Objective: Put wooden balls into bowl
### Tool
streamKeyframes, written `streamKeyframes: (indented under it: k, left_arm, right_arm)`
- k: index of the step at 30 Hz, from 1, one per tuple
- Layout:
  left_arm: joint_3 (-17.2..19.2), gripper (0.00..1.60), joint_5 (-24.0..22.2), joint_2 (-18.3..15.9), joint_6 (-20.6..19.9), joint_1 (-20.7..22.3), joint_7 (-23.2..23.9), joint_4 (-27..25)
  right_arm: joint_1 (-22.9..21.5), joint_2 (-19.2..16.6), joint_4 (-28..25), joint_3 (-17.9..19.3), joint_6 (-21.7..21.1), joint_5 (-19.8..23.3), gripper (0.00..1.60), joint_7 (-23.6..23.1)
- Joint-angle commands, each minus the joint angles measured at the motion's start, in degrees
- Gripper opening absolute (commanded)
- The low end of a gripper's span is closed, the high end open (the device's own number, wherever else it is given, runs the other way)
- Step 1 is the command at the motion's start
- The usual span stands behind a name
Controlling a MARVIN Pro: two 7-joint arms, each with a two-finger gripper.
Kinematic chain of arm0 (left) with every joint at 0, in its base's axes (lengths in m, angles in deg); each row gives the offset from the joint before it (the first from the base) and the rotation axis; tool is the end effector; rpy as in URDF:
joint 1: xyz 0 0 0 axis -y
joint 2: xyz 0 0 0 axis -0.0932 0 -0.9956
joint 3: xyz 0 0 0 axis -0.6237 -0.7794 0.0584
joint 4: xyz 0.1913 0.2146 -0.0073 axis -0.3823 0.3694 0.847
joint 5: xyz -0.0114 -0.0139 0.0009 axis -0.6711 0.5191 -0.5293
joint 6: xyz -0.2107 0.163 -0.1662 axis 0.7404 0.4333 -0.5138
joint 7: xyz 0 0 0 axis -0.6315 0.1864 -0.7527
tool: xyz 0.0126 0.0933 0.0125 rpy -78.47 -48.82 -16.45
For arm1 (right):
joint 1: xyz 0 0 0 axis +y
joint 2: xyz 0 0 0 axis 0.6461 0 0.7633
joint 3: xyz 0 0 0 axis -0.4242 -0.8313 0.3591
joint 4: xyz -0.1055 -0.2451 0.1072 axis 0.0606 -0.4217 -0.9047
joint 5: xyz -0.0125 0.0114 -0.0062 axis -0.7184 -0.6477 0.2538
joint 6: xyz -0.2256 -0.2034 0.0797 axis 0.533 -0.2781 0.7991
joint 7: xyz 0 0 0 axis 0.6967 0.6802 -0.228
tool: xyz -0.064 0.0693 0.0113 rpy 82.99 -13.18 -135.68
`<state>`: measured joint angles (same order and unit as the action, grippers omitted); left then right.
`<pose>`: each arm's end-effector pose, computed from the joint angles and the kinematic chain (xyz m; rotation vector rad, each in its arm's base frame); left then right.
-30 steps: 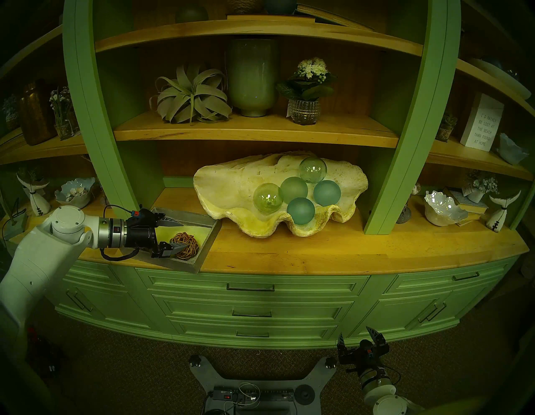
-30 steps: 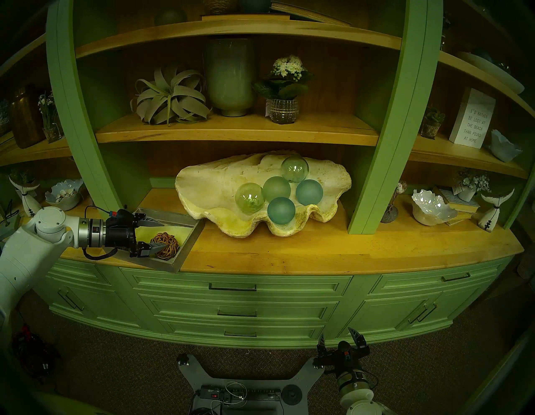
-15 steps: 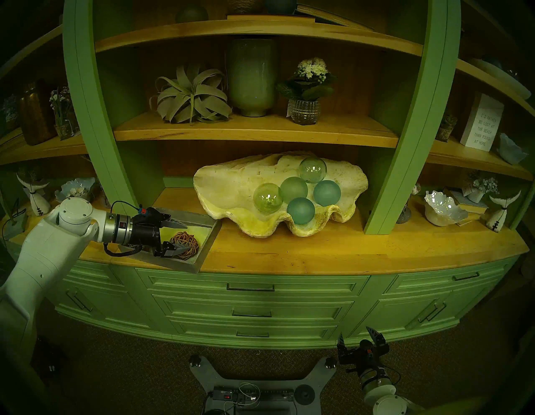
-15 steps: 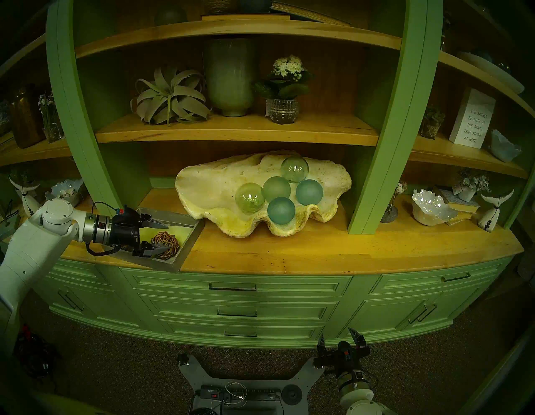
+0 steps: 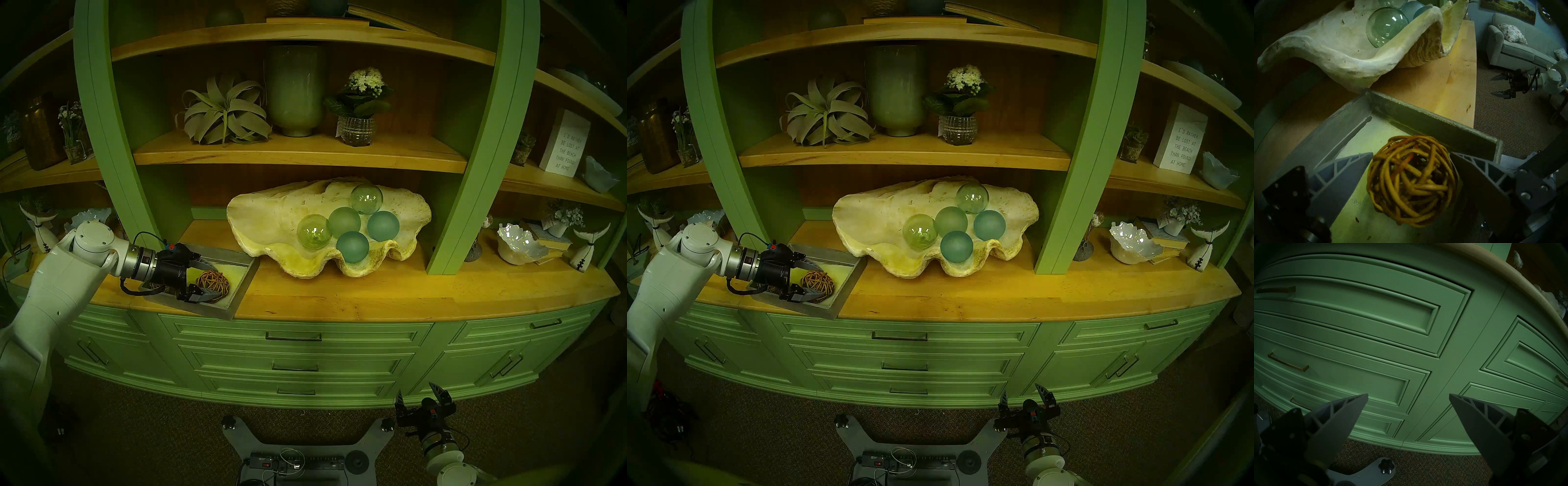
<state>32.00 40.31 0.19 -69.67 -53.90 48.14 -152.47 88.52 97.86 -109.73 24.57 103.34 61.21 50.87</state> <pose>0.4490 0.2091 -0.2332 2.0324 -1.4500 1.0496 0.1341 -0.0586 -0.4890 2.4800 0.2927 1.5724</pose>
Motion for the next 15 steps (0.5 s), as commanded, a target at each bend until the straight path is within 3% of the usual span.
streamKeyframes:
  k: [1,15]
  left_arm:
    - [0.58,1.6,2.31,3.37,0.27,6.51,0.99,2.17]
    - [-1.67,1.6,9.25,9.04,1.72,12.01,3.01,11.11]
  right_arm:
    - [-0.45,0.11,-1.27,-0.01,0.39,-0.1,1.6,-0.01]
    - [-0.41,0.09,-1.36,-0.01,0.41,-0.11,1.6,0.0]
